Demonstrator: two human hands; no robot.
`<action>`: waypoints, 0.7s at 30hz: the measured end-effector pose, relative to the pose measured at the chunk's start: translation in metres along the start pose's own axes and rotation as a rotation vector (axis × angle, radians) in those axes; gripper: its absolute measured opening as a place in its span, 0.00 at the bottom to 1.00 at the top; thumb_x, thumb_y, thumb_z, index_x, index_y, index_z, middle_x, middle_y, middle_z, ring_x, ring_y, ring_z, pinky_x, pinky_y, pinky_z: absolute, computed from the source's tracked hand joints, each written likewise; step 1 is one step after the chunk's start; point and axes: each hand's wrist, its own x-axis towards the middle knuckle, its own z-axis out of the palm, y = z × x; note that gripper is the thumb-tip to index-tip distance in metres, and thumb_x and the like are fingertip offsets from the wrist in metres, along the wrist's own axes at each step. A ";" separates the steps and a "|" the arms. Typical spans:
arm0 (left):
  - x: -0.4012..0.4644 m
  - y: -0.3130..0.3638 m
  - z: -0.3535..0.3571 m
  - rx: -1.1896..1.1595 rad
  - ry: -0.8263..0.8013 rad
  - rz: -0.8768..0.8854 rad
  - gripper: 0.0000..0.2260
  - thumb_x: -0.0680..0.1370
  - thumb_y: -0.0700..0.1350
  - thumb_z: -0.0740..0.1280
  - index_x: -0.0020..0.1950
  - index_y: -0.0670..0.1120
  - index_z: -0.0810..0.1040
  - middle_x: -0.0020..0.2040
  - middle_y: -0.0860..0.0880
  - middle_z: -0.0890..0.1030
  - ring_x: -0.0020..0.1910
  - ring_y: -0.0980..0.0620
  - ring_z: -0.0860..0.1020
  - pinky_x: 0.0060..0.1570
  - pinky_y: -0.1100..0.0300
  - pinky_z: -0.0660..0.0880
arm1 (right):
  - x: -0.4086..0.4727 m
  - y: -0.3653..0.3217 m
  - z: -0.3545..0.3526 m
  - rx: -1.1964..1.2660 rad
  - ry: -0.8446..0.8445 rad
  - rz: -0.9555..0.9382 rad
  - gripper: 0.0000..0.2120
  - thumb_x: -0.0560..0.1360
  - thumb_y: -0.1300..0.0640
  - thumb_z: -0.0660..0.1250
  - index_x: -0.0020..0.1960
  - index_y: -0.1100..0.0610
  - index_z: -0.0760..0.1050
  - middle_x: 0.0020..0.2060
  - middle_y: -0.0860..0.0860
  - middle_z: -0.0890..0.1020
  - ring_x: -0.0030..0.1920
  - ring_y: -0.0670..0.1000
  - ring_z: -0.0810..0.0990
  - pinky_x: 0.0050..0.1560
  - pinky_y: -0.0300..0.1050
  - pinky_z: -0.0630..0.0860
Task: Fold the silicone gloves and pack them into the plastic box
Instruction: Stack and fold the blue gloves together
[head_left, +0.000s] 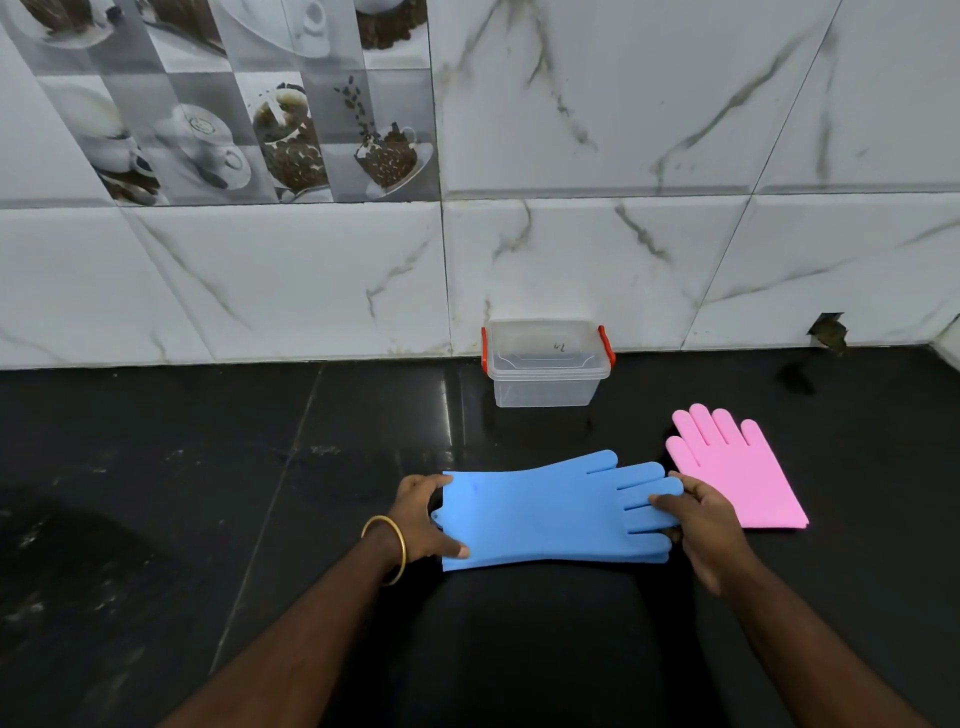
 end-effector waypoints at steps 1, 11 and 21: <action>0.000 0.001 -0.002 0.025 -0.009 -0.012 0.49 0.56 0.47 0.83 0.72 0.53 0.64 0.66 0.53 0.59 0.65 0.50 0.67 0.65 0.56 0.71 | 0.000 0.000 -0.001 -0.045 0.011 -0.024 0.16 0.73 0.66 0.70 0.59 0.57 0.77 0.50 0.56 0.86 0.48 0.57 0.86 0.41 0.51 0.82; 0.027 0.014 -0.010 0.292 0.043 -0.073 0.48 0.61 0.69 0.73 0.73 0.45 0.66 0.69 0.46 0.63 0.67 0.45 0.70 0.66 0.53 0.69 | -0.022 0.002 0.020 -0.996 0.304 -0.510 0.22 0.69 0.55 0.76 0.61 0.54 0.76 0.57 0.52 0.81 0.56 0.54 0.78 0.58 0.53 0.75; 0.047 0.027 -0.013 0.261 0.043 -0.077 0.18 0.62 0.46 0.80 0.39 0.51 0.70 0.45 0.49 0.78 0.38 0.53 0.76 0.33 0.61 0.70 | -0.037 0.050 0.077 -1.566 -0.217 -0.600 0.39 0.75 0.29 0.47 0.80 0.45 0.41 0.80 0.46 0.43 0.79 0.51 0.37 0.75 0.52 0.35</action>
